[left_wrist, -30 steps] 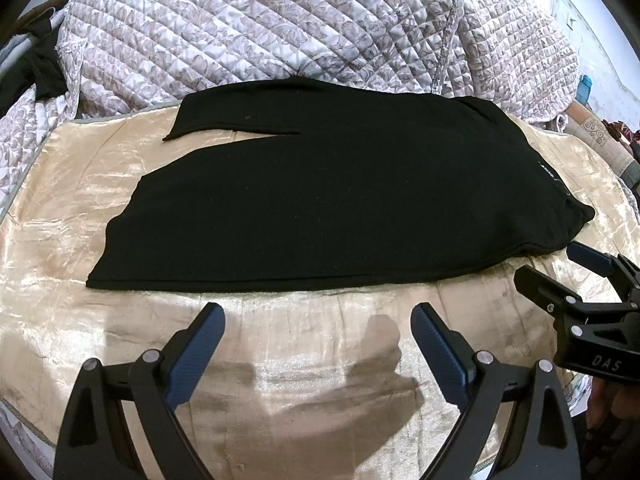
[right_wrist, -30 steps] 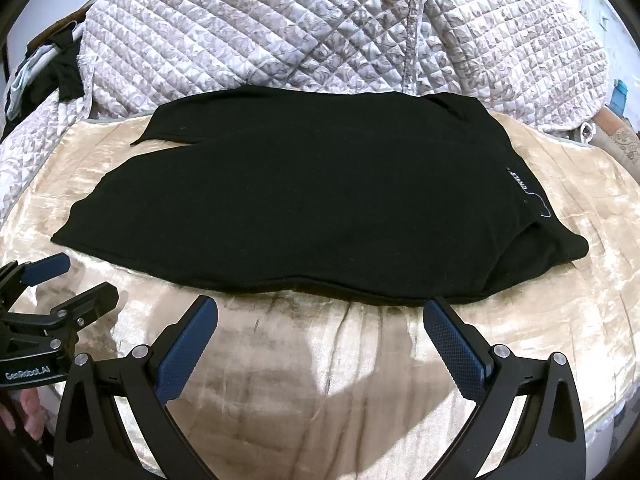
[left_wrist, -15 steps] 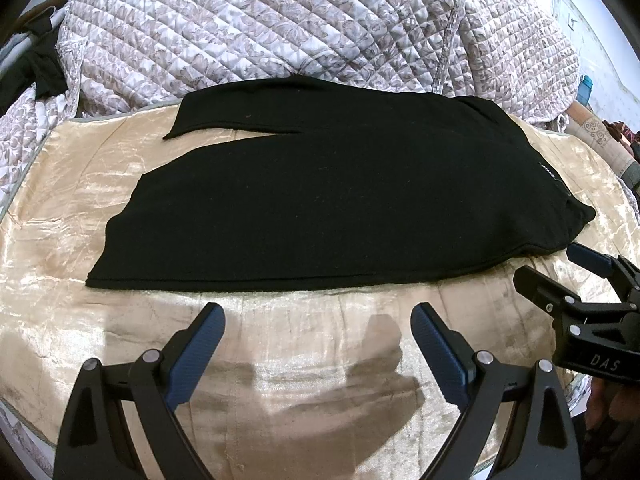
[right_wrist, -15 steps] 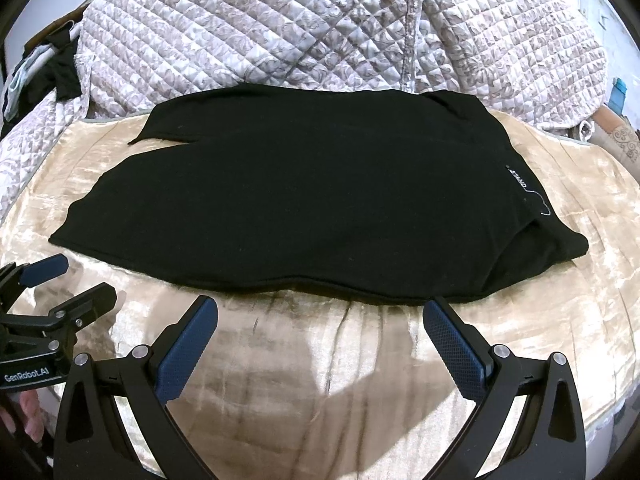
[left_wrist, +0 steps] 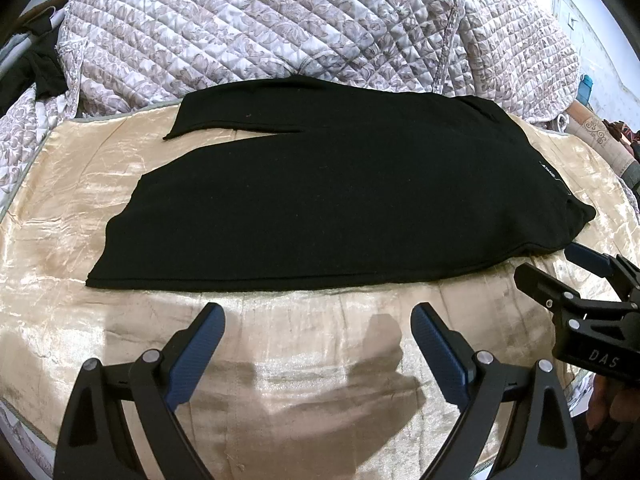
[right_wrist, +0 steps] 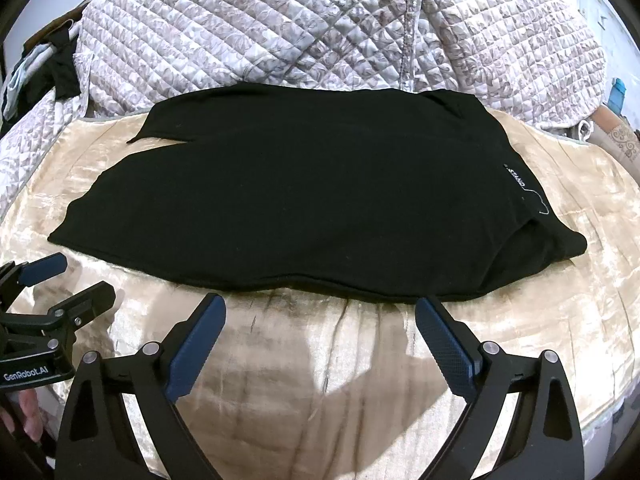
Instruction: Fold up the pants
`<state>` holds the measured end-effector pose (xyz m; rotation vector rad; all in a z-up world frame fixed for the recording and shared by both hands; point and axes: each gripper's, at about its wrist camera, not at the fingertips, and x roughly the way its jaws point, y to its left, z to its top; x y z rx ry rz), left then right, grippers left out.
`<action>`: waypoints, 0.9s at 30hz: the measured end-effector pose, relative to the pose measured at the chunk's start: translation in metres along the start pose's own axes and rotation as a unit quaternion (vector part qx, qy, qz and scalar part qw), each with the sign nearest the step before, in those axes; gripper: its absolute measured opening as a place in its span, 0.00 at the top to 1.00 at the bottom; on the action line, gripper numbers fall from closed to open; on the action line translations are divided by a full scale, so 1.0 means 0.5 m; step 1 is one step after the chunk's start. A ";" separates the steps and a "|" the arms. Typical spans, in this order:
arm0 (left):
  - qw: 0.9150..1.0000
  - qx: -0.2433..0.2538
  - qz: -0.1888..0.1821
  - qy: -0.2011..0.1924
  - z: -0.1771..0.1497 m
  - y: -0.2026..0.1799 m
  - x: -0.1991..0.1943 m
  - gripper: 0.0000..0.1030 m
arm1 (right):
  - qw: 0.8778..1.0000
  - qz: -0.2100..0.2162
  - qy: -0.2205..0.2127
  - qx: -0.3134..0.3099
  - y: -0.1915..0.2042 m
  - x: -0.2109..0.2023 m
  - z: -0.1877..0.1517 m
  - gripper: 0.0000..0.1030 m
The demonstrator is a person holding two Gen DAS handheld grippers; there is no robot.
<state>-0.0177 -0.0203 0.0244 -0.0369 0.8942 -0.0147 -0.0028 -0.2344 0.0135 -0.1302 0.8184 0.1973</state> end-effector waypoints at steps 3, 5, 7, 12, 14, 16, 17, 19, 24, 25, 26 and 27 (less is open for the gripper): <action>1.000 -0.001 0.000 0.000 0.000 0.000 0.000 0.07 | 1.000 0.000 0.001 0.000 0.000 0.001 0.000 0.07; 1.000 0.000 0.000 0.000 0.000 0.000 0.000 0.07 | 1.000 0.001 0.003 -0.001 0.000 0.002 -0.001 0.07; 1.000 0.000 0.000 0.000 0.000 0.000 0.000 0.07 | 1.000 0.003 0.005 0.000 0.000 0.002 -0.002 0.07; 1.000 -0.001 0.000 0.000 -0.001 0.000 0.001 0.07 | 1.000 0.003 0.005 0.000 -0.001 0.003 -0.001 0.07; 1.000 -0.001 -0.002 0.001 -0.001 0.001 0.002 0.07 | 1.000 0.004 0.005 0.000 0.000 0.004 -0.001 0.07; 1.000 -0.001 -0.002 0.001 -0.002 0.002 0.003 0.09 | 1.000 0.005 0.006 0.000 -0.001 0.003 0.000 0.07; 1.000 -0.002 -0.003 0.002 -0.002 0.003 0.004 0.09 | 1.000 0.004 0.006 0.000 0.000 0.004 -0.001 0.08; 1.000 -0.006 -0.005 0.002 -0.004 0.008 0.006 0.10 | 1.000 0.001 0.006 0.000 0.000 0.003 -0.001 0.09; 1.000 -0.025 -0.009 -0.002 -0.003 0.028 0.007 0.11 | 1.000 0.001 0.009 0.009 -0.014 0.007 0.000 0.11; 1.000 -0.029 -0.007 -0.003 -0.001 0.034 0.007 0.11 | 1.000 0.000 0.010 0.013 -0.021 0.009 0.001 0.11; 0.999 -0.032 -0.004 -0.005 -0.001 0.039 0.007 0.11 | 1.000 -0.004 0.010 0.017 -0.028 0.010 0.001 0.11; 0.999 -0.035 0.000 -0.005 -0.001 0.043 0.007 0.11 | 1.000 -0.008 0.012 0.024 -0.037 0.012 0.001 0.11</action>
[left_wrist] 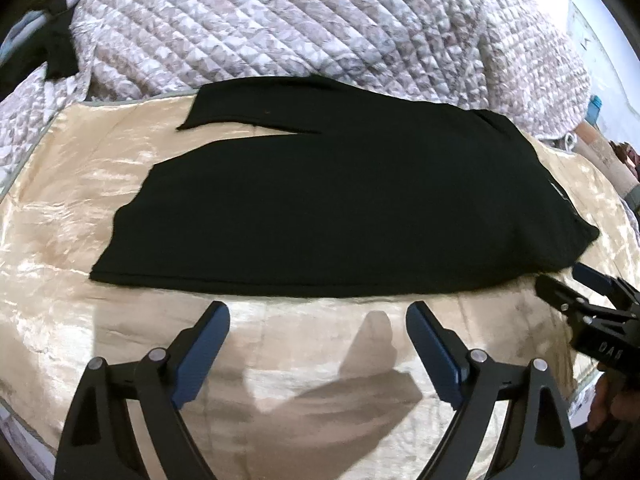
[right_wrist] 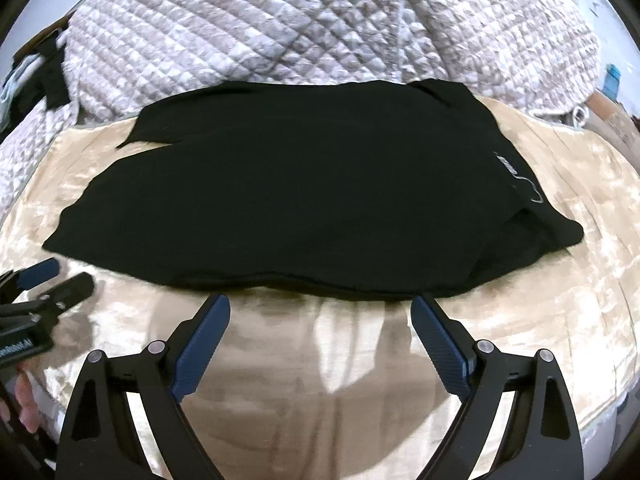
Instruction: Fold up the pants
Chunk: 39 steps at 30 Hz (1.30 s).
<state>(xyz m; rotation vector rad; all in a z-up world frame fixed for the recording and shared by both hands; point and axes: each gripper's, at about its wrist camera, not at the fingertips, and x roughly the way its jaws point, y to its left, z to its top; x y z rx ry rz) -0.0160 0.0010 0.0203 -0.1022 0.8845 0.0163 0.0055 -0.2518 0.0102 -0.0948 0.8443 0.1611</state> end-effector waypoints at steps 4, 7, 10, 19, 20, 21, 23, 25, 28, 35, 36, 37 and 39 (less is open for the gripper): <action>1.000 -0.002 0.001 0.003 0.003 0.005 0.003 0.11 | 1.000 0.000 0.003 0.018 -0.019 0.002 0.004 0.11; 1.000 0.001 0.000 0.002 0.004 0.001 0.003 0.11 | 1.000 0.000 -0.002 0.014 -0.016 -0.002 0.009 0.11; 1.000 -0.001 0.001 0.001 0.006 0.005 0.003 0.11 | 1.000 -0.002 -0.003 0.016 -0.021 -0.002 0.010 0.11; 0.999 -0.030 0.020 -0.008 0.016 0.044 0.009 0.11 | 0.999 -0.014 -0.007 0.042 -0.059 0.000 0.021 0.11; 0.999 -0.036 0.023 -0.008 0.017 0.051 0.009 0.11 | 0.999 -0.017 -0.007 0.048 -0.066 0.001 0.022 0.11; 0.999 -0.041 0.026 -0.009 0.017 0.058 0.010 0.11 | 0.998 -0.019 -0.006 0.055 -0.075 0.002 0.023 0.11; 0.998 -0.045 0.032 -0.009 0.017 0.067 0.012 0.11 | 0.997 -0.022 -0.004 0.071 -0.092 0.006 0.027 0.11; 0.998 -0.050 0.036 -0.006 0.017 0.076 0.015 0.11 | 0.996 -0.022 0.001 0.087 -0.109 0.012 0.027 0.11; 0.997 -0.060 0.042 -0.001 0.017 0.089 0.023 0.11 | 0.994 -0.017 0.010 0.109 -0.129 0.027 0.025 0.11; 0.993 -0.111 0.037 -0.002 0.022 0.143 0.034 0.11 | 0.991 -0.014 0.000 0.130 -0.155 0.041 0.038 0.11; 0.992 -0.119 0.033 -0.005 0.024 0.149 0.035 0.11 | 0.991 -0.009 0.000 0.137 -0.161 0.044 0.041 0.11; 0.991 -0.128 0.028 -0.006 0.027 0.156 0.037 0.11 | 0.989 -0.002 -0.003 0.145 -0.168 0.047 0.045 0.11; 0.989 -0.148 0.017 -0.009 0.033 0.172 0.043 0.11 | 0.988 0.008 -0.004 0.155 -0.176 0.052 0.052 0.11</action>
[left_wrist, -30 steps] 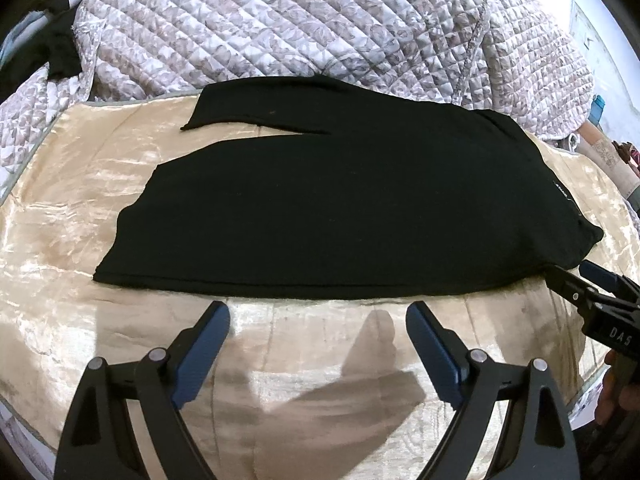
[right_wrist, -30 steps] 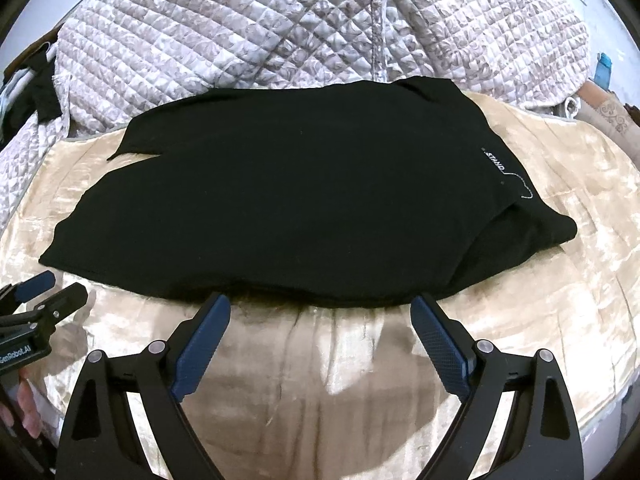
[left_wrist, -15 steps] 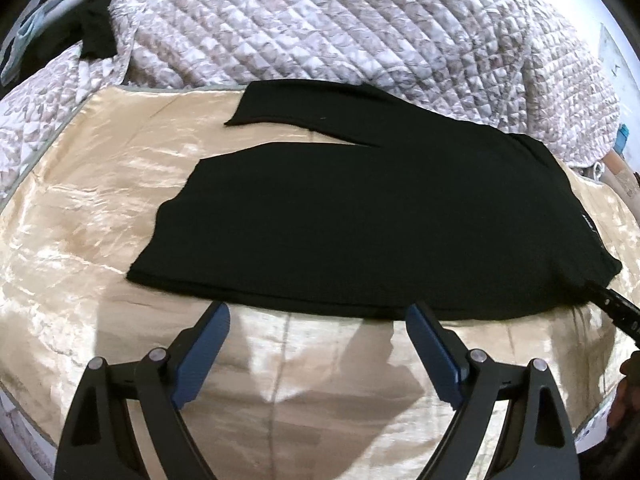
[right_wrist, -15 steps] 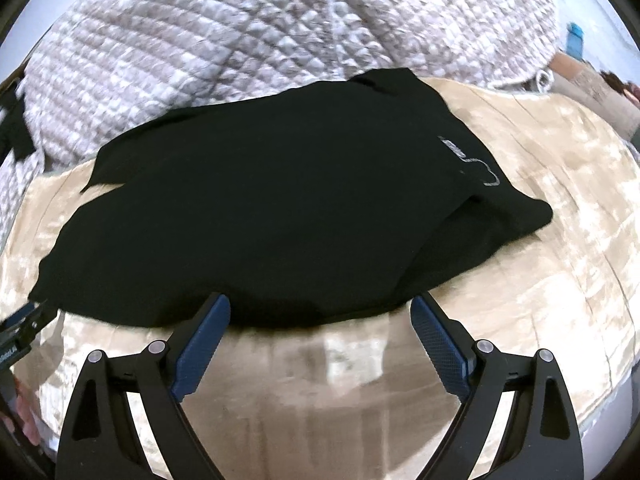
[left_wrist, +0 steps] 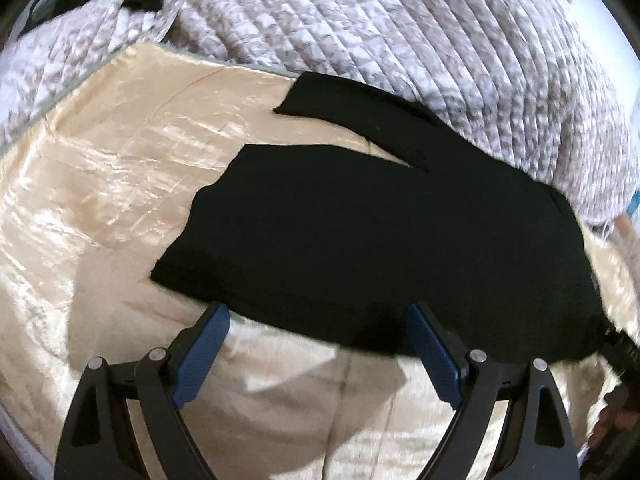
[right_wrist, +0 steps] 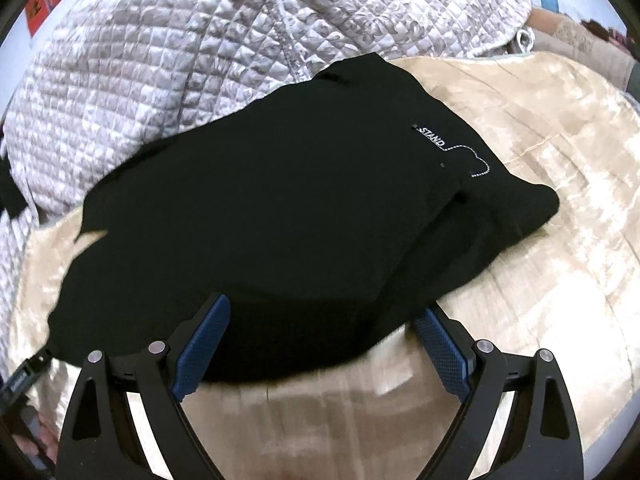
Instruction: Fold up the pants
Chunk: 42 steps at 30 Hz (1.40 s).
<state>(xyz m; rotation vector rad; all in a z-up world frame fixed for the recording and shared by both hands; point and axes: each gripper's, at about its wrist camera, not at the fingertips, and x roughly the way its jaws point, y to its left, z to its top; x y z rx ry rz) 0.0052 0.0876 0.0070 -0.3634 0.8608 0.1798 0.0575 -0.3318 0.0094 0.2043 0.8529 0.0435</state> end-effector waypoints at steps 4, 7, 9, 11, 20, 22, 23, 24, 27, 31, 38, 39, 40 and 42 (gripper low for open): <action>0.999 -0.037 -0.015 -0.003 0.019 0.019 0.011 0.11 | 0.999 0.027 -0.005 0.032 -0.020 0.010 0.016 0.11; 0.999 -0.048 -0.011 -0.005 0.026 0.022 0.016 0.16 | 0.997 0.049 -0.017 0.066 -0.042 0.012 0.031 0.11; 0.999 -0.045 -0.003 -0.008 0.028 0.021 0.018 0.24 | 0.994 0.053 -0.019 0.093 -0.060 0.011 0.039 0.20; 0.999 -0.043 0.002 -0.010 0.027 0.022 0.017 0.27 | 0.990 0.066 -0.022 0.122 -0.082 0.002 0.039 0.25; 0.999 -0.040 0.000 -0.009 0.019 0.024 0.008 0.29 | 0.972 0.068 -0.032 0.224 -0.169 -0.048 0.006 0.25; 0.999 -0.034 0.004 -0.009 0.020 0.023 0.015 0.29 | 0.974 0.068 -0.031 0.212 -0.164 -0.034 0.014 0.25; 0.999 -0.032 0.006 -0.010 0.020 0.022 0.019 0.29 | 0.974 0.069 -0.033 0.212 -0.164 -0.026 0.017 0.25; 0.999 -0.030 0.009 -0.011 0.021 0.020 0.022 0.29 | 0.973 0.074 -0.038 0.216 -0.165 -0.018 0.021 0.25; 0.999 -0.030 0.014 -0.016 0.027 0.018 0.027 0.33 | 0.972 0.083 -0.052 0.215 -0.164 -0.002 0.035 0.25; 0.999 -0.032 0.034 -0.026 0.038 0.026 0.032 0.67 | 0.972 0.090 -0.062 0.208 -0.157 0.005 0.049 0.36; 0.998 -0.034 0.034 -0.028 0.049 0.030 0.032 0.94 | 0.970 0.069 -0.036 0.228 -0.180 0.035 0.062 0.95; 0.998 -0.033 0.032 -0.029 0.050 0.029 0.028 0.94 | 0.971 0.070 -0.038 0.226 -0.179 0.029 0.063 0.95; 0.998 -0.033 0.031 -0.032 0.052 0.028 0.021 0.94 | 0.972 0.072 -0.042 0.222 -0.175 0.020 0.066 0.95; 0.998 -0.037 0.021 -0.040 0.057 0.030 0.001 0.94 | 0.971 0.086 -0.052 0.217 -0.170 -0.005 0.073 0.96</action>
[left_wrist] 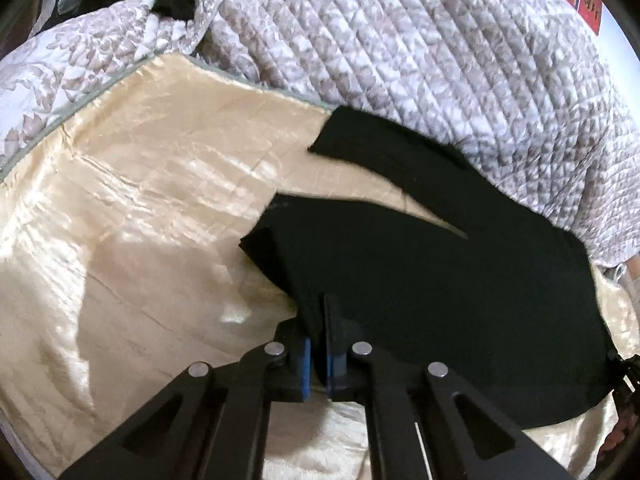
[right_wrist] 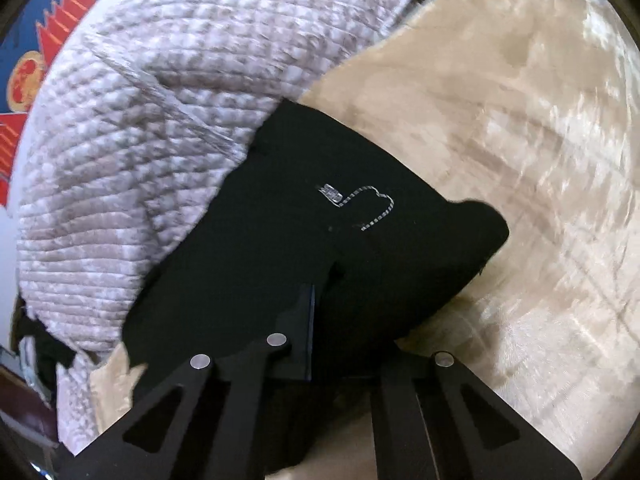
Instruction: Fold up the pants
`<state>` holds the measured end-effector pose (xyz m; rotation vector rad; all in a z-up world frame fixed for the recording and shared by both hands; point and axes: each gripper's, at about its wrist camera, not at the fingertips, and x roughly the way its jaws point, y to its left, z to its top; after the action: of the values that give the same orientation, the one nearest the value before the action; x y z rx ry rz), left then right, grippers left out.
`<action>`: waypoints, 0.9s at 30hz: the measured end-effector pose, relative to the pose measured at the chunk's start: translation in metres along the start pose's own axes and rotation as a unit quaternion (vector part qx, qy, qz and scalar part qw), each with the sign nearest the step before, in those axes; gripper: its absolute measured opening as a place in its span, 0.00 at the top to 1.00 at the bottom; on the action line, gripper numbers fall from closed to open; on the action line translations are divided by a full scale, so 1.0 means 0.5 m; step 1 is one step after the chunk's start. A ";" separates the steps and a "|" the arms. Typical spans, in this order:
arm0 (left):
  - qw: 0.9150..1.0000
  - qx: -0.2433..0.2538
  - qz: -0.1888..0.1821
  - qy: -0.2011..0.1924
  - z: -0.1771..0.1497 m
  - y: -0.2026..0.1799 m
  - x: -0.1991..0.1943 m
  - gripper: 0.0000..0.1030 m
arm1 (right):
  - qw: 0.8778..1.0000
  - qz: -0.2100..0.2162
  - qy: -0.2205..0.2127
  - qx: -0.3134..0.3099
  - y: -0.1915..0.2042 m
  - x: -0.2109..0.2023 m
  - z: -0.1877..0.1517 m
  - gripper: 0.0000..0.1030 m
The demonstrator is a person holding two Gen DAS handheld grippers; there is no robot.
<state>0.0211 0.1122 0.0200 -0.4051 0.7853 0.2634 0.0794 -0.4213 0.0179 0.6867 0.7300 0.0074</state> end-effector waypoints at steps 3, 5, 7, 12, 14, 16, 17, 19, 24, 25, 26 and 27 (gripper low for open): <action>1.000 -0.004 -0.012 -0.004 0.009 0.009 -0.037 0.94 | 1.000 0.013 -0.004 -0.003 0.008 -0.034 0.005 0.96; 1.000 -0.006 -0.012 -0.009 0.008 0.016 -0.063 0.94 | 1.000 0.021 0.004 0.003 0.000 -0.059 -0.003 0.96; 1.000 -0.008 -0.016 -0.012 0.000 0.026 -0.090 0.94 | 1.000 0.020 0.012 0.006 -0.015 -0.088 -0.017 0.96; 1.000 0.001 -0.026 0.003 -0.057 0.045 -0.132 0.94 | 1.000 0.005 0.024 0.013 -0.066 -0.150 -0.061 0.96; 0.999 0.015 -0.024 0.022 -0.083 0.043 -0.117 0.94 | 0.999 -0.020 0.031 0.016 -0.095 -0.156 -0.076 0.96; 0.998 0.027 -0.017 0.048 -0.106 0.040 -0.093 0.94 | 0.997 -0.046 0.052 0.032 -0.126 -0.135 -0.086 0.96; 0.998 0.024 -0.011 0.051 -0.111 0.044 -0.089 0.94 | 0.996 -0.048 0.061 0.040 -0.133 -0.127 -0.089 0.95; 0.999 0.020 -0.017 0.048 -0.108 0.050 -0.099 0.93 | 0.996 -0.049 0.057 0.041 -0.135 -0.131 -0.096 0.94; 0.999 0.018 0.042 0.004 -0.085 0.077 -0.156 0.89 | 0.994 -0.105 0.020 0.017 -0.114 -0.187 -0.097 0.85; 0.998 0.016 0.058 -0.005 -0.077 0.082 -0.168 0.89 | 0.992 -0.124 0.003 0.016 -0.113 -0.207 -0.098 0.78; 0.998 0.017 0.066 -0.014 -0.070 0.083 -0.177 0.89 | 0.990 -0.137 -0.012 0.013 -0.112 -0.223 -0.098 0.77; 0.997 0.018 0.069 -0.022 -0.062 0.080 -0.185 0.89 | 0.987 -0.158 -0.033 0.002 -0.103 -0.239 -0.097 0.77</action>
<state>-0.0764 0.1269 0.0578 -0.3100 0.7756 0.3850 -0.0522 -0.4620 0.0350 0.5665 0.7686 -0.3050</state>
